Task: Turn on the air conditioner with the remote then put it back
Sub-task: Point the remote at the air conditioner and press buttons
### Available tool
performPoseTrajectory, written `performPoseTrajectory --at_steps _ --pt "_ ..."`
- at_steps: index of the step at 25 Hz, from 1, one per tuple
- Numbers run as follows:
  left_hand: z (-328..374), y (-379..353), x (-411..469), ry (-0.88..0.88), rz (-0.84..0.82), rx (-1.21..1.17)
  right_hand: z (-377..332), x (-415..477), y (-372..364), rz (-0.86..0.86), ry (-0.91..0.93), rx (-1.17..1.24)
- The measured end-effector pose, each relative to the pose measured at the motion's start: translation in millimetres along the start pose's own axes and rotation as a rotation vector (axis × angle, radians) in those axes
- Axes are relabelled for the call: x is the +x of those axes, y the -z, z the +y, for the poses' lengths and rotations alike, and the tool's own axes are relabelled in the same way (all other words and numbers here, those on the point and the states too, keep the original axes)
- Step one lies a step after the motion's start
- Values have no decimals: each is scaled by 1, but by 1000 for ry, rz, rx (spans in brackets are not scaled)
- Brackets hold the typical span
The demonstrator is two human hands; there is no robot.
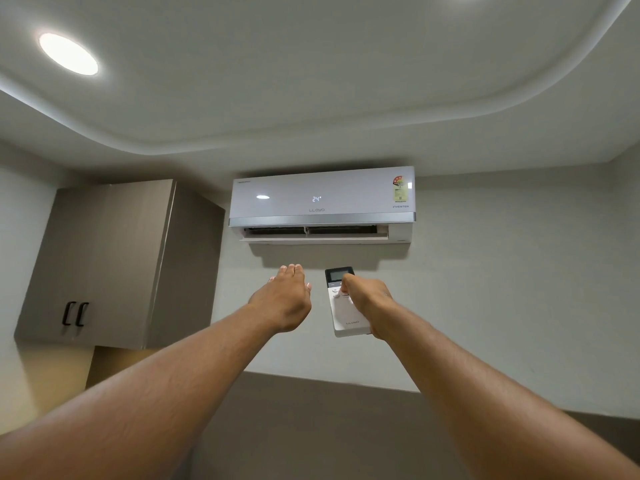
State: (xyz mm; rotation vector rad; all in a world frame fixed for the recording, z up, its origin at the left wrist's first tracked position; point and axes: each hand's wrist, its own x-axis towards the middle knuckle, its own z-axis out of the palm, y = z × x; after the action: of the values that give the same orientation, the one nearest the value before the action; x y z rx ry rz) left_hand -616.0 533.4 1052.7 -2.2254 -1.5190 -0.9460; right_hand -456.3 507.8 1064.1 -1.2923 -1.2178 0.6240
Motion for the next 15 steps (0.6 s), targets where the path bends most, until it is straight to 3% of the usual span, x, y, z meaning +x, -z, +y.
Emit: performPoseTrajectory --at_steps 15 --pt "-8 -7 2 6 -5 -28 6 8 -9 -15 -3 9"
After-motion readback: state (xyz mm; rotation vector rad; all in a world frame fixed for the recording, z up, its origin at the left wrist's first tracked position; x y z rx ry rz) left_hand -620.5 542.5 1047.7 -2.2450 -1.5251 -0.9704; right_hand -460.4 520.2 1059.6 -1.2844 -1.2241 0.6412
